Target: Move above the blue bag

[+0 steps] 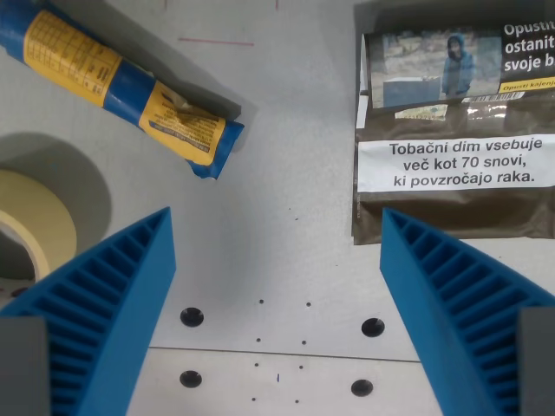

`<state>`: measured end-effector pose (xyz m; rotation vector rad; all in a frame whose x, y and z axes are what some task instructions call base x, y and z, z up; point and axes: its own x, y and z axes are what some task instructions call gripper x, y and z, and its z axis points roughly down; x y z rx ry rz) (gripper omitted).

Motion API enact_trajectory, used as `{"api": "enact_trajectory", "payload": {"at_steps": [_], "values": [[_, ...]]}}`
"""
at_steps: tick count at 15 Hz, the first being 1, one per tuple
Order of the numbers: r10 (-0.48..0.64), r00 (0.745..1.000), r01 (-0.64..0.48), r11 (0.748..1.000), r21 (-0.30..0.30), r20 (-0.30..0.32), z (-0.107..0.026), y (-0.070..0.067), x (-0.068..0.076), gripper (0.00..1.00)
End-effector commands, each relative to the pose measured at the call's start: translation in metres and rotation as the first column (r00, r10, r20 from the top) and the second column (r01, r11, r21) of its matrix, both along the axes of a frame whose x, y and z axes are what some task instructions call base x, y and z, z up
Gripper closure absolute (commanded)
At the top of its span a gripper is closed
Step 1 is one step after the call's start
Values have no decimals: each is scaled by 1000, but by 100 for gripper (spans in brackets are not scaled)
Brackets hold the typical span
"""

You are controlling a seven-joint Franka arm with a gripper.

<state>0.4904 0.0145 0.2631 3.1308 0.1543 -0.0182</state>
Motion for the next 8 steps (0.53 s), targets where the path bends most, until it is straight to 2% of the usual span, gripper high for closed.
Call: {"api": "enact_trajectory", "payload": {"at_steps": [1,8], "values": [[0,1000,0,1000,0,5,2,0,0,0],[52,999,-52,999,2,6,1,1,1,0]]}}
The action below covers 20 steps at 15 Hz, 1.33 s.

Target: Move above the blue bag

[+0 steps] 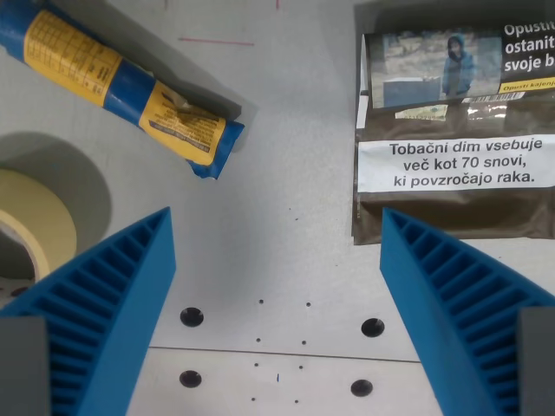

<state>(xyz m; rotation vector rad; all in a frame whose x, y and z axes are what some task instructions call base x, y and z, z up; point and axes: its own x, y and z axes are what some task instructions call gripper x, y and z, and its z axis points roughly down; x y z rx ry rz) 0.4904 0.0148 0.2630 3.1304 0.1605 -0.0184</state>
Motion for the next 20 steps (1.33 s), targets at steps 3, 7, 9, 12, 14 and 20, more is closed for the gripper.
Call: {"api": "enact_trajectory", "payload": {"at_steps": [3,7,9,12,14,20], "values": [[96,995,-96,995,5,9,-1,3,1,0],[190,982,-190,982,10,21,-7,8,2,0],[245,969,-245,969,13,27,-11,12,3,0],[331,943,-332,943,17,34,-17,17,4,0],[393,919,-394,919,19,38,-21,22,4,0],[554,830,-556,831,24,60,-36,37,5,0]]}}
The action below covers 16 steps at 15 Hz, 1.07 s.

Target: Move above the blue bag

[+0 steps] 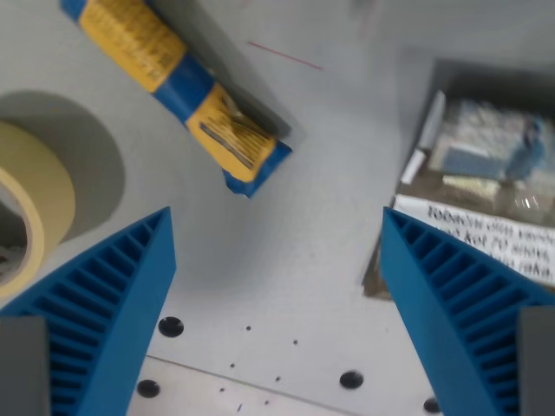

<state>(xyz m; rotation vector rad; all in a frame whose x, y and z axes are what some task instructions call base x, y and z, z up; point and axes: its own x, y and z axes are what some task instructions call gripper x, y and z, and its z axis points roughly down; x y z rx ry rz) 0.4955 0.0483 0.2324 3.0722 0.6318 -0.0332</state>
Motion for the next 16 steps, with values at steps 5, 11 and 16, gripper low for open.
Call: {"api": "enact_trajectory", "payload": {"at_steps": [5,11,16], "values": [[415,907,-419,907,39,73,-20,18,1,0],[518,852,-521,853,35,78,-35,35,4,0],[579,812,-582,812,32,71,-46,46,8,0]]}}
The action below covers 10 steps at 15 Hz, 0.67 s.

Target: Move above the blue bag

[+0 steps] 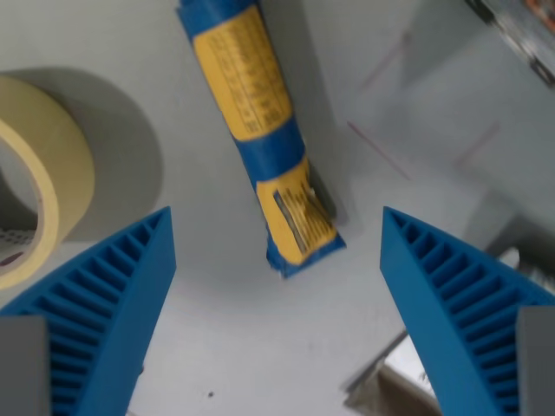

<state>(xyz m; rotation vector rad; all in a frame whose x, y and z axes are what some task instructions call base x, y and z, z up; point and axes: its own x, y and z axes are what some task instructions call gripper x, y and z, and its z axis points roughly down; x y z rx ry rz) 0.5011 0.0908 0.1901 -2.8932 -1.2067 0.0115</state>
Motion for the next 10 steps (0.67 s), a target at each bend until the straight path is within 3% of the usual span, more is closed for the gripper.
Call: {"api": "enact_trajectory", "payload": {"at_steps": [1,10], "values": [[240,970,-242,970,35,47,-6,6,4,0],[227,974,-227,974,26,17,-17,17,12,0]]}}
